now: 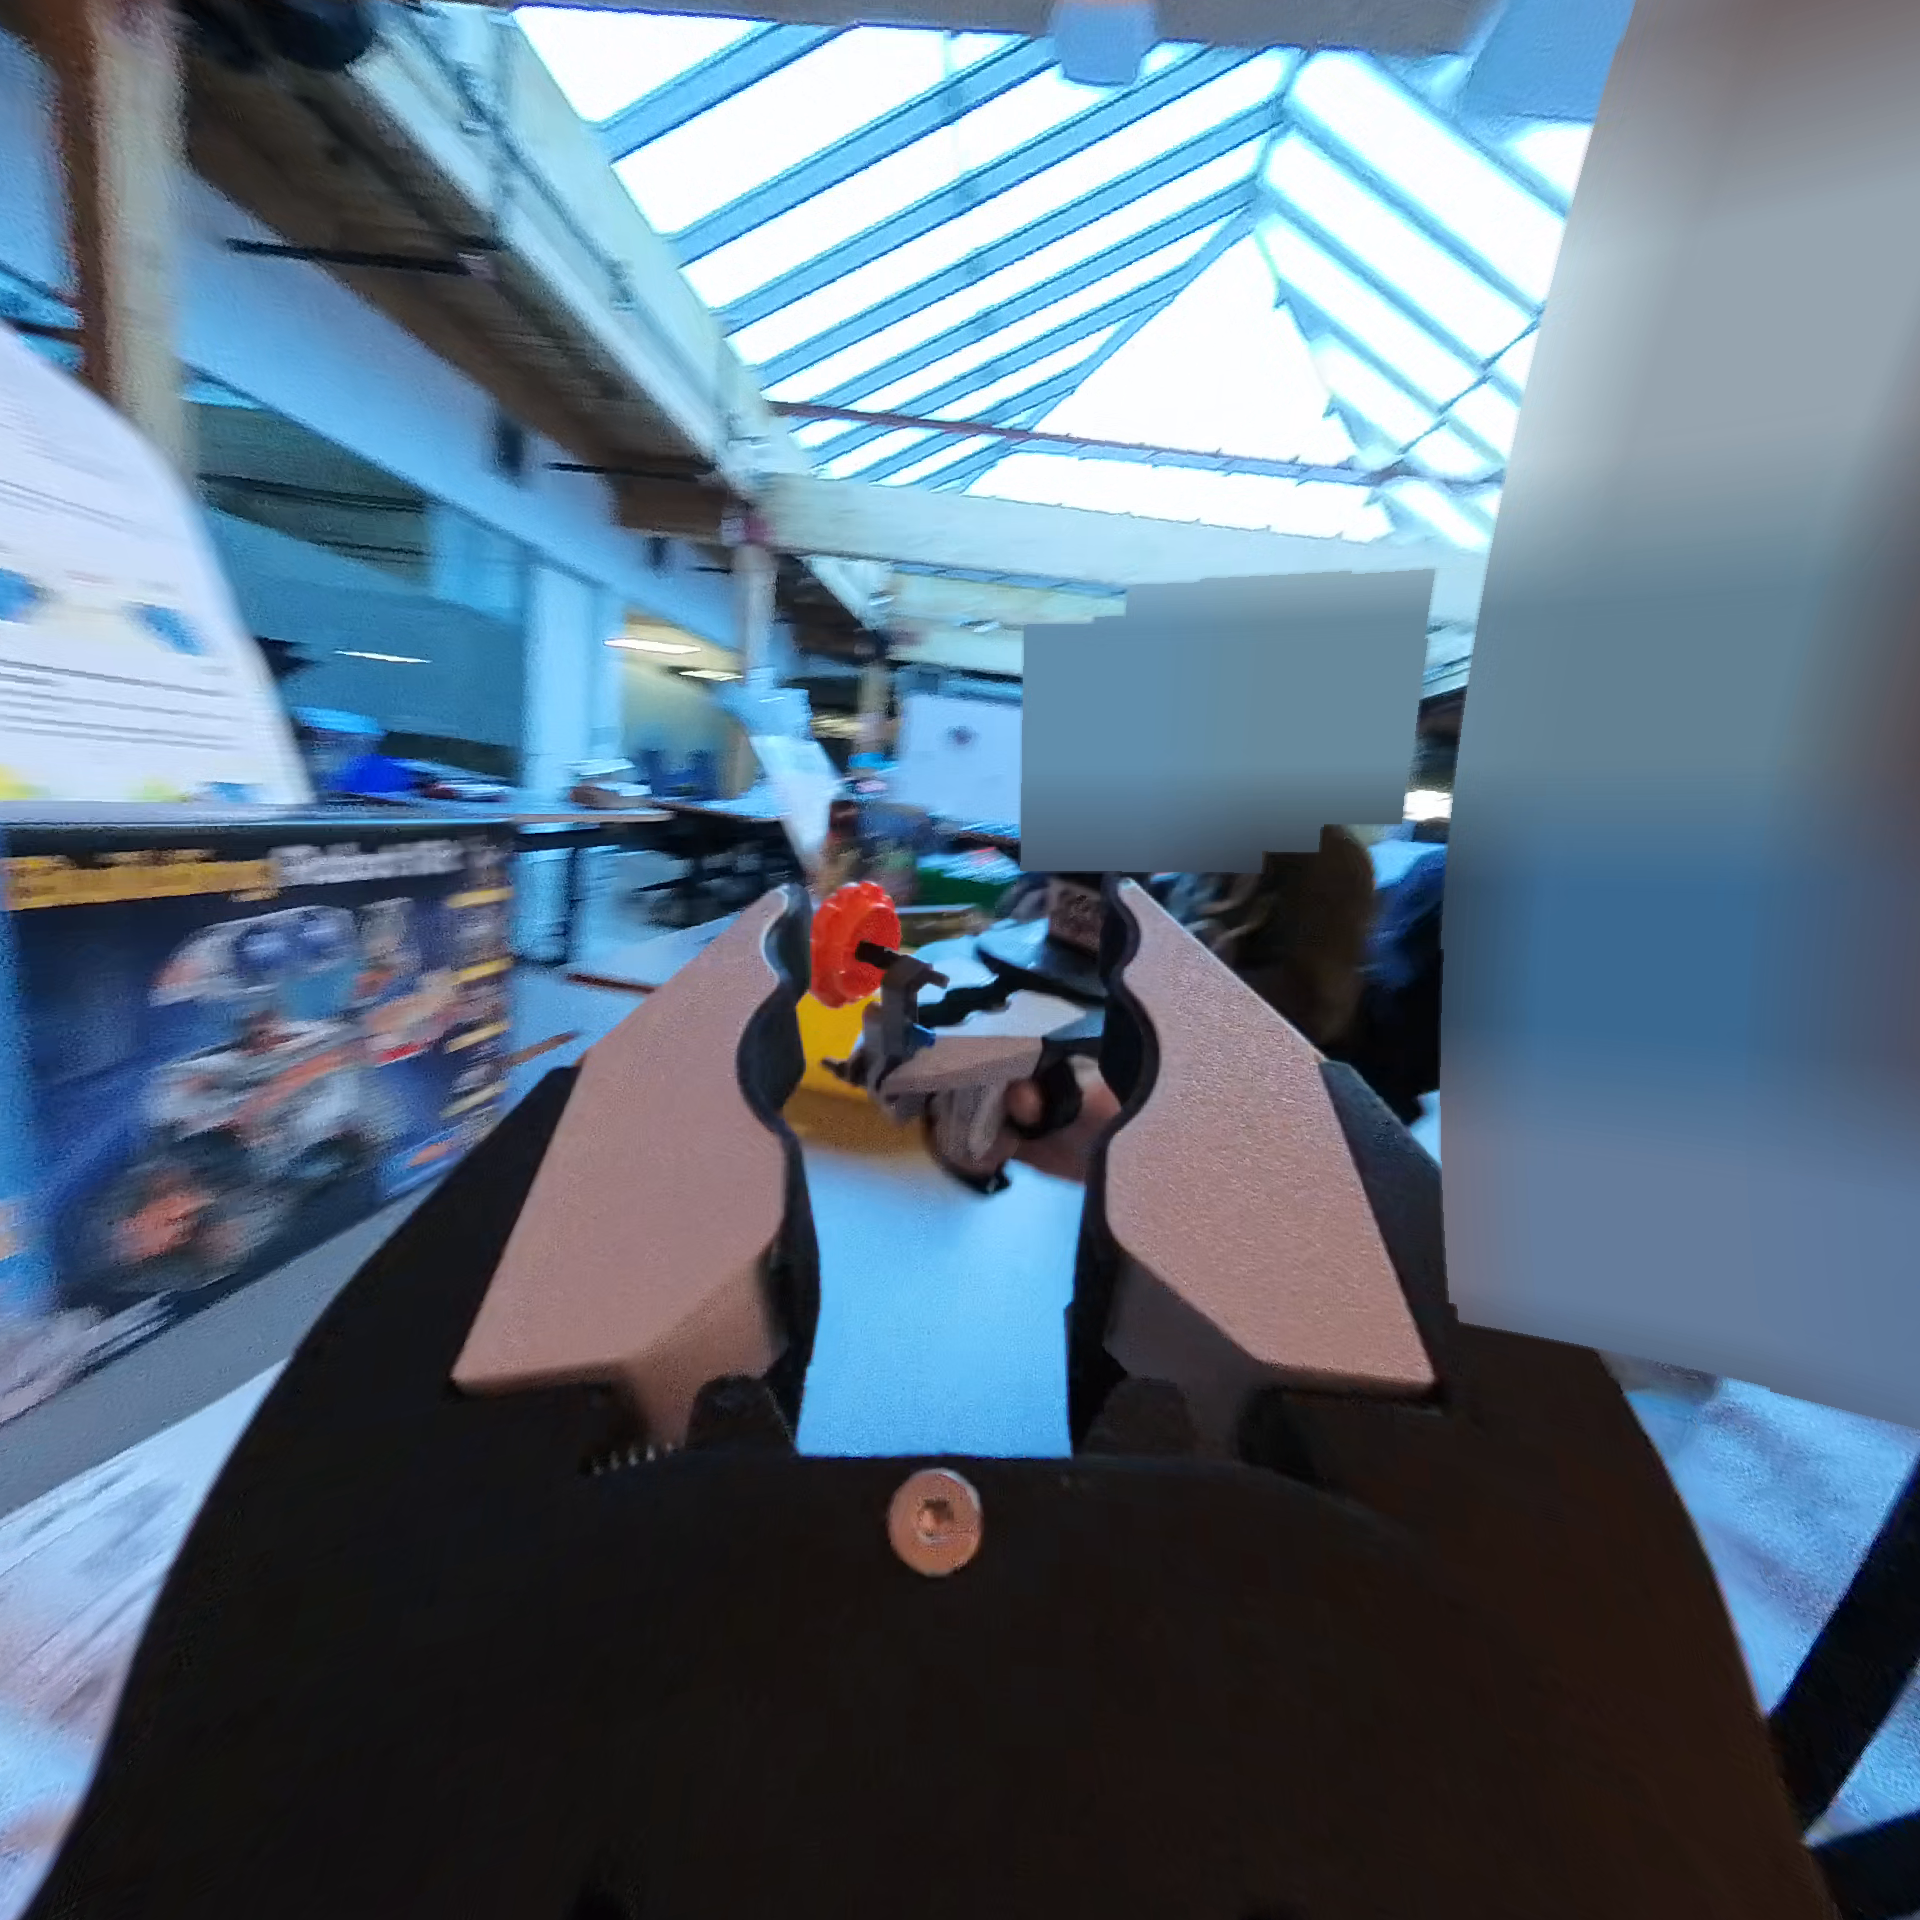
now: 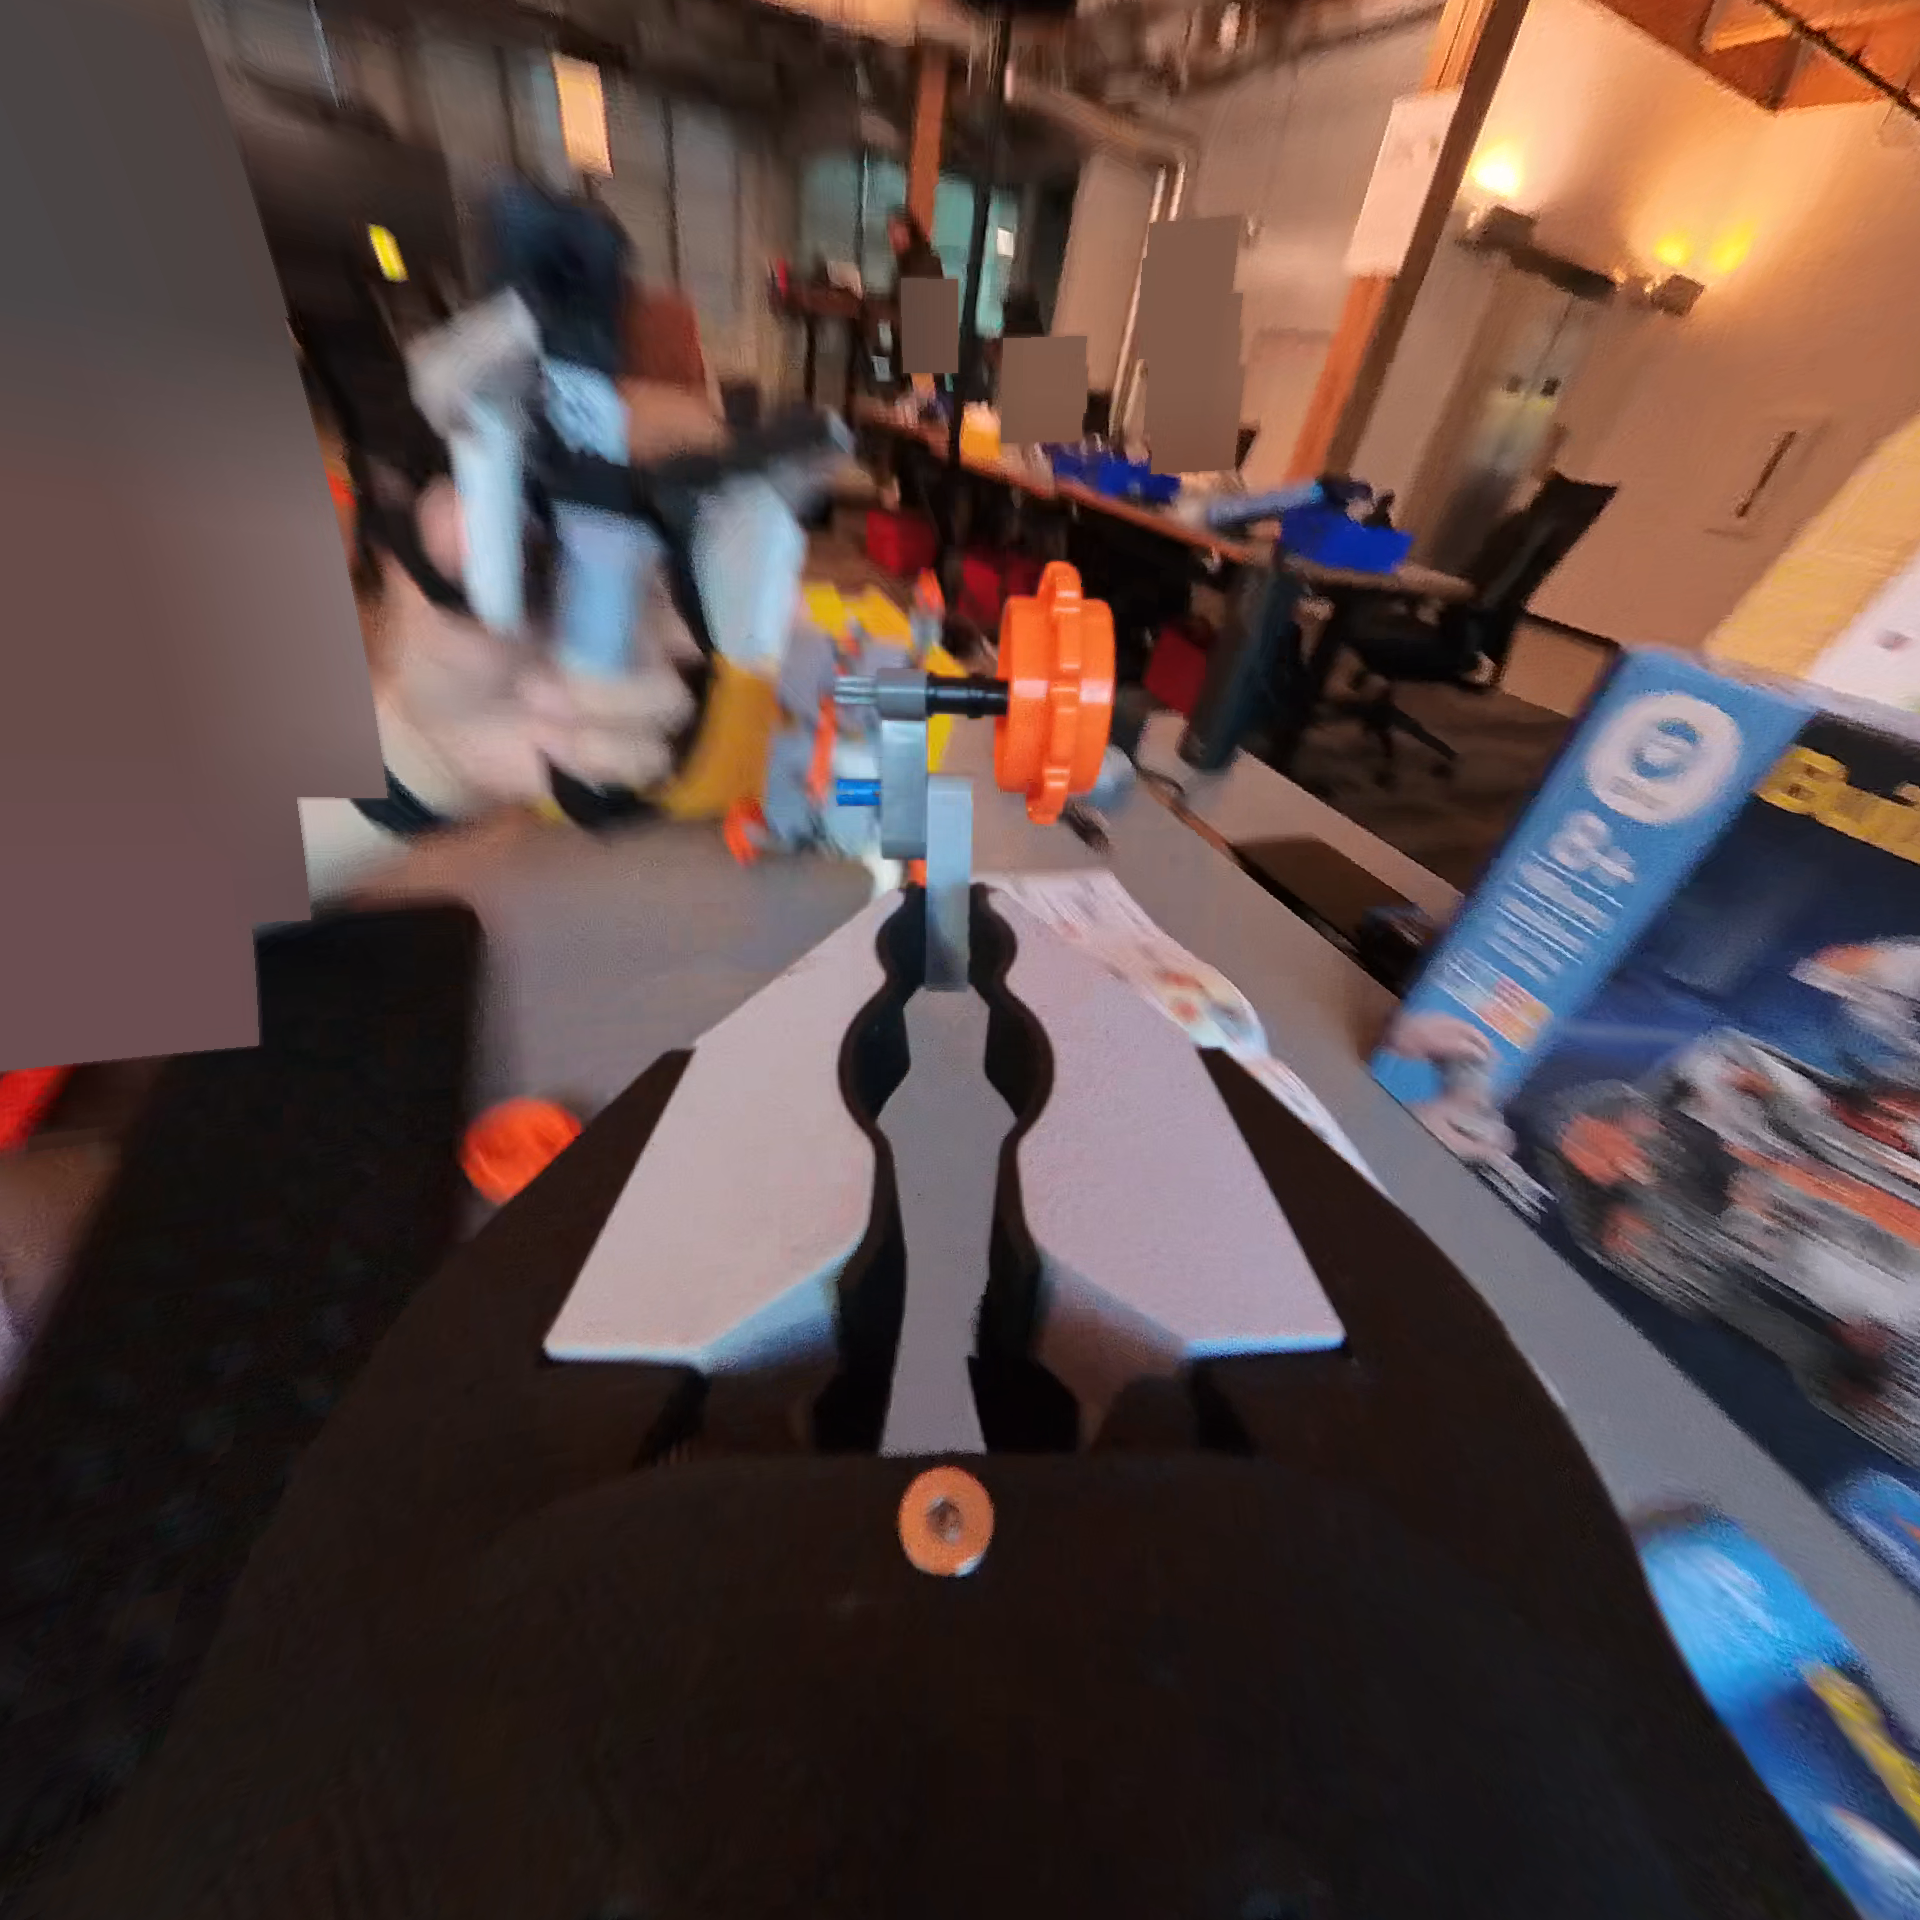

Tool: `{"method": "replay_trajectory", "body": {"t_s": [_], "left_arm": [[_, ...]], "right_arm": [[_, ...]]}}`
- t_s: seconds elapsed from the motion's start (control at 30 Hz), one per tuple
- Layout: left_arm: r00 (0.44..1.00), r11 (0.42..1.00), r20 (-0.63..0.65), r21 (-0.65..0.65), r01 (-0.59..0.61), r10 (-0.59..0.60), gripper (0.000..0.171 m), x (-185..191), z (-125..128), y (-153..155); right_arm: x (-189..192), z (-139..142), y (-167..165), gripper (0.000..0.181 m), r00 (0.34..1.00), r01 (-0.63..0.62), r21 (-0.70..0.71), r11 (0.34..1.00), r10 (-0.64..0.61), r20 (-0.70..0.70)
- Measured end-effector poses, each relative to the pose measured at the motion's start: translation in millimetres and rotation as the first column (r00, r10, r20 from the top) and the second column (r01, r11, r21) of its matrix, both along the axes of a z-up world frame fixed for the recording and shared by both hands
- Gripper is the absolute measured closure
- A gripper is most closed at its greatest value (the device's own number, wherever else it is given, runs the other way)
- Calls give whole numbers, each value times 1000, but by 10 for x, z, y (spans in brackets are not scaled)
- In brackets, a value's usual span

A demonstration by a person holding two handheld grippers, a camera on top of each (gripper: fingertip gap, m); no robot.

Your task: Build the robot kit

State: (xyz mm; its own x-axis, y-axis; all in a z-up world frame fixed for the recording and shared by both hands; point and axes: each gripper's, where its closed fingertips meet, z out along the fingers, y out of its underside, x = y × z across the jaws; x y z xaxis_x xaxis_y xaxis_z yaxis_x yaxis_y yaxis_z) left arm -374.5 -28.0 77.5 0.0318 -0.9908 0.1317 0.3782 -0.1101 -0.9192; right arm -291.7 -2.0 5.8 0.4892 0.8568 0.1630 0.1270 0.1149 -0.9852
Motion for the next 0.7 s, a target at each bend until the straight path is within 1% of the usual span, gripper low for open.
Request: {"method": "replay_trajectory", "body": {"t_s": [0.03,0.07,0.1,0.13,0.17,0.2,0.23,0.27,0.3,0.37,0.4,0.43,0.47,0.5,0.57,0.63,0.67,0.7], "left_arm": [[995,995,-42,33,-94,96,120,-103,-85,-37],[976,978,-90,83,-191,198,125,-199,-216,-68],[943,947,-142,158,-278,301,134,-270,-385,-84],[901,910,-198,241,-337,386,143,-294,-574,-82],[859,883,-267,309,-354,437,150,-256,-768,-62],[821,875,-346,347,-336,453,151,-159,-946,-28],[790,882,-420,354,-310,446,146,-20,-1084,24],[770,890,-463,342,-302,439,142,138,-1145,102],[766,891,-465,323,-319,443,144,299,-1127,220],[802,916,-443,227,-332,400,146,612,-1021,449],[808,919,-439,169,-357,394,148,709,-976,596],[800,907,-432,134,-400,416,150,753,-951,768],[775,881,-429,127,-456,463,151,747,-957,942],[733,839,-426,139,-526,530,155,694,-997,1100],[659,754,-386,186,-630,645,164,563,-1151,1257],[598,718,-411,271,-641,688,171,496,-1405,1241],[569,706,-428,317,-633,702,171,481,-1479,1239],[560,695,-420,326,-641,714,171,475,-1469,1258]], "right_arm": [[183,-160,80,175,996,29,16,999,-30,81],[390,-323,201,175,985,89,17,996,-90,150],[575,-485,308,175,969,138,9,990,-137,206],[704,-632,373,174,958,154,-8,988,-148,244],[794,-759,423,174,952,156,-26,987,-143,270],[864,-870,483,174,945,161,-43,986,-142,295],[915,-960,558,174,938,171,-52,984,-146,316],[941,-1027,632,174,934,176,-59,983,-148,327],[948,-1074,698,174,933,176,-57,983,-148,327],[978,-1174,783,174,932,195,-55,979,-168,320],[996,-1229,758,174,937,200,-87,976,-164,309],[1022,-1257,712,174,944,212,-129,969,-168,284],[1059,-1263,662,174,951,225,-157,962,-182,249],[1117,-1260,651,174,951,251,-160,955,-212,226],[1282,-1236,780,174,923,349,-129,928,-317,220],[1391,-1227,871,174,907,394,-113,912,-365,210],[1441,-1246,860,174,898,394,-75,916,-366,246],[1496,-1227,838,174,884,385,10,923,-372,284]]}}
